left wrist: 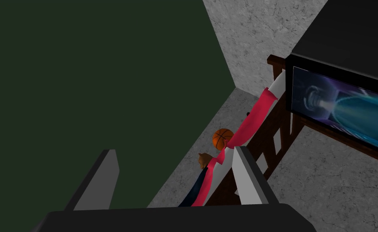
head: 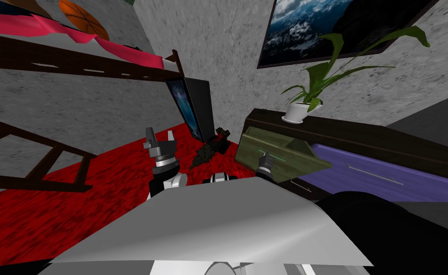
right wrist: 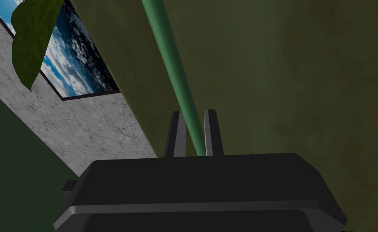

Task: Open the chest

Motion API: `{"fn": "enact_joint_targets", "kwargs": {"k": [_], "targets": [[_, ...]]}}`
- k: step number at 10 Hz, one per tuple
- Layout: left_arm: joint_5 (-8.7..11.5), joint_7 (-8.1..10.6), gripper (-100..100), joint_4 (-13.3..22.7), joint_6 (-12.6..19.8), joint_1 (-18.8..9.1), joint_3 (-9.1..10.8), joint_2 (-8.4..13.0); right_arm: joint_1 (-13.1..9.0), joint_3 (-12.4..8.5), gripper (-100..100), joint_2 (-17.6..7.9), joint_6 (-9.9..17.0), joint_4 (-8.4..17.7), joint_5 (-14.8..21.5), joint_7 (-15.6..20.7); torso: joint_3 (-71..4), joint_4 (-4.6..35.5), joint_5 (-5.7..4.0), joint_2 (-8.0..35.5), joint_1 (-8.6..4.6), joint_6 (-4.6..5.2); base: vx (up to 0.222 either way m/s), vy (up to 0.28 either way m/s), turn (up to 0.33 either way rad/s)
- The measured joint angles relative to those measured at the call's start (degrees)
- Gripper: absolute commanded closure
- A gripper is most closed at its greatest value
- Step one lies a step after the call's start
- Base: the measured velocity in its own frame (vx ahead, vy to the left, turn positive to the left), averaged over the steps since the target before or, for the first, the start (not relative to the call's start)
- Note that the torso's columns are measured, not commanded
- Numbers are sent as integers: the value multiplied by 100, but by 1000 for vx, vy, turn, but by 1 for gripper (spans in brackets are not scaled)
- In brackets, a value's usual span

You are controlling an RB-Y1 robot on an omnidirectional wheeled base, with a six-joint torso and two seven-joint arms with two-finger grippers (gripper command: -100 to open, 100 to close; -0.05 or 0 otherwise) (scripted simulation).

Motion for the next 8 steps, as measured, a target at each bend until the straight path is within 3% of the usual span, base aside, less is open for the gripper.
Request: {"fn": "enact_joint_targets", "kwargs": {"k": [8], "targets": [[0, 0, 0, 0, 0, 2, 1, 1, 898, -125, -100, 29, 689, -1255, -361, 211, 3, -18, -21, -4, -1, -7, 48, 9, -31]]}}
